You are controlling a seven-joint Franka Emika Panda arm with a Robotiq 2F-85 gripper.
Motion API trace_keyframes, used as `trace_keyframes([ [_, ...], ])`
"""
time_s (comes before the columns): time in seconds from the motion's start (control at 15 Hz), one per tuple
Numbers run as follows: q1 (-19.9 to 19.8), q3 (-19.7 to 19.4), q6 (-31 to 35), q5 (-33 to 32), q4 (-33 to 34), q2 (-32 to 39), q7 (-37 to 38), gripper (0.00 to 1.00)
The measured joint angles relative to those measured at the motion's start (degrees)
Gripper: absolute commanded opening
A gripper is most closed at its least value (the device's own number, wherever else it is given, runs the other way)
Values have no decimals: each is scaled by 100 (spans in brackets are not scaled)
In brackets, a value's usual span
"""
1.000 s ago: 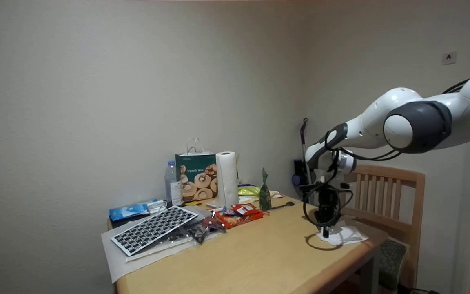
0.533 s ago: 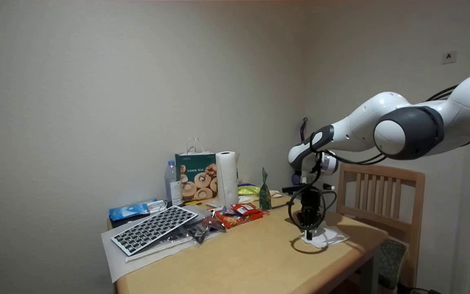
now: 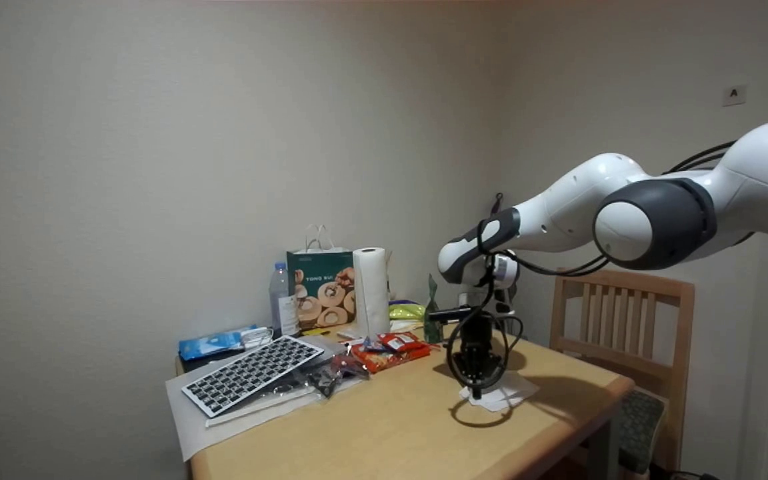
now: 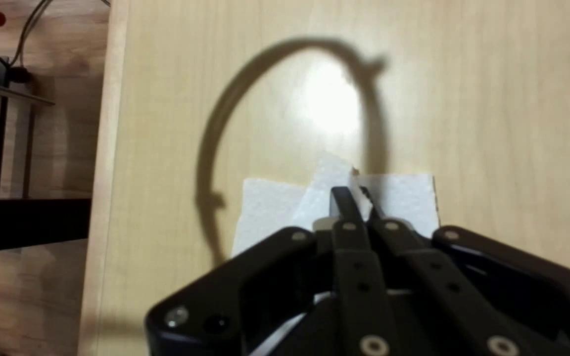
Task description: Use the white napkin to wipe the table
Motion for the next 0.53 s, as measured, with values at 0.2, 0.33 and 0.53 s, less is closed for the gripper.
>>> trace_keyframes([
  [0.2,265,80,-162,-108,306,157,0,2],
  [0.33,255,102,-225,-110,398,209,-2,2],
  [0.53,232,130,-255,-110,426,224,-4,0],
])
